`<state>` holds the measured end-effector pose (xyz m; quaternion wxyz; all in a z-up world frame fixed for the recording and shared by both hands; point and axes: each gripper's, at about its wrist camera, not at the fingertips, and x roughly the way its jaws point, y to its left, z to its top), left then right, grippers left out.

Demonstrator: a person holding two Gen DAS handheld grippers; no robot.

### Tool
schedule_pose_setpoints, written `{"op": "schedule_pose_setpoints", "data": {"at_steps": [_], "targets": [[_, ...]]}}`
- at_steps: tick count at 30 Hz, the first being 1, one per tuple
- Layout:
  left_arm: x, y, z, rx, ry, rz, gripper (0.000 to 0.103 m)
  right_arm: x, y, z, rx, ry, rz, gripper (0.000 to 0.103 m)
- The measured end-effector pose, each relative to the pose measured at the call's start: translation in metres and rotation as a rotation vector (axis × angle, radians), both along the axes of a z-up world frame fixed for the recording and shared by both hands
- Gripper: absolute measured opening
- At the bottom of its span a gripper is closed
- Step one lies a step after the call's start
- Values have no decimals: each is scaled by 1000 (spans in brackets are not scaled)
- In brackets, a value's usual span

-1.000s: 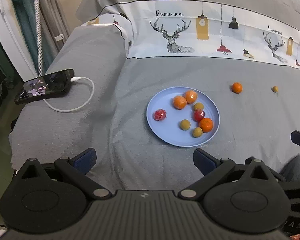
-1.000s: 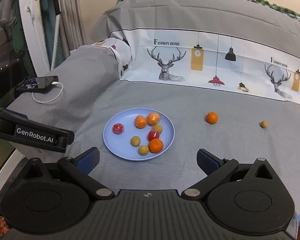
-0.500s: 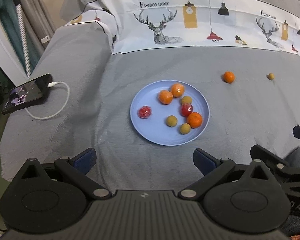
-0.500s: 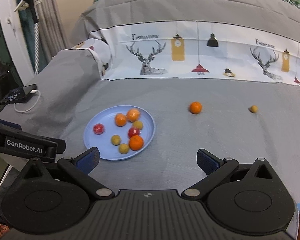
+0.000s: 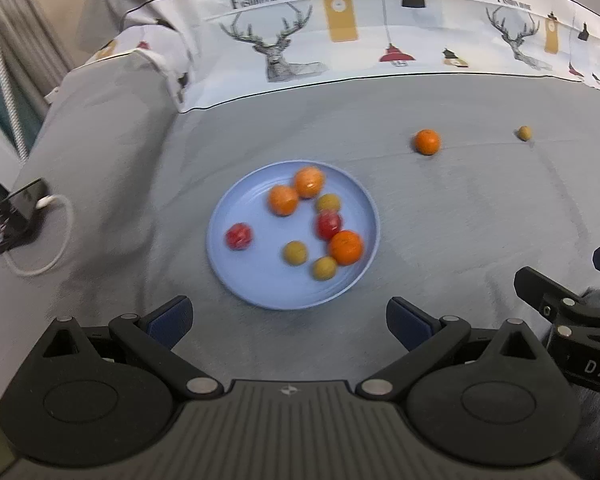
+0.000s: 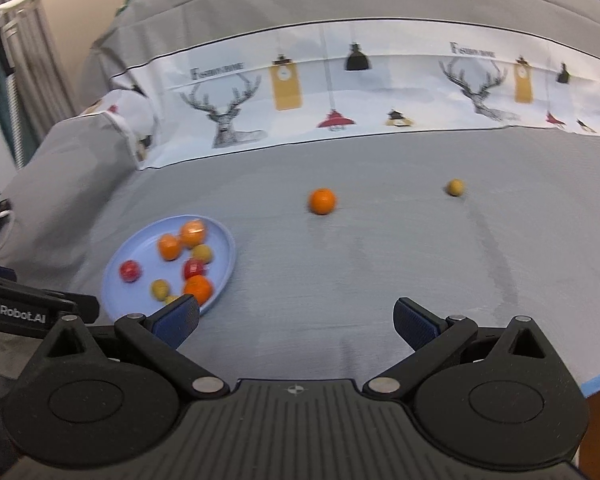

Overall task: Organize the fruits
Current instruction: 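Move the left tool to the mandarin while the right tool approaches the yellow fruit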

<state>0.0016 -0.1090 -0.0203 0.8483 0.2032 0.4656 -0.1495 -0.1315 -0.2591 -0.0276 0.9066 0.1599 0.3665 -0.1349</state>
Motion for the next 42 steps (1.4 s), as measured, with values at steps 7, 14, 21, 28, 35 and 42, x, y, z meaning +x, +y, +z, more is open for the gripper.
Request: {"op": "schedule_pose_setpoints", "data": {"at_steps": [7, 14, 21, 28, 35, 42], "targets": [[17, -52, -17, 7, 5, -50, 103, 8, -48, -22, -6, 10, -115, 102], [49, -110, -39, -23, -26, -59, 103, 31, -103, -57, -13, 26, -232, 102], [95, -161, -90, -48, 10, -30, 103, 80, -168, -101, -51, 55, -342, 102], [135, -208, -138, 7, -7, -62, 103, 139, -223, -143, -111, 77, -386, 102], [171, -230, -162, -15, -20, -52, 103, 183, -256, -172, -164, 85, -374, 102], [194, -219, -173, -167, 77, 30, 103, 186, -258, -182, -216, 21, -354, 102]]}}
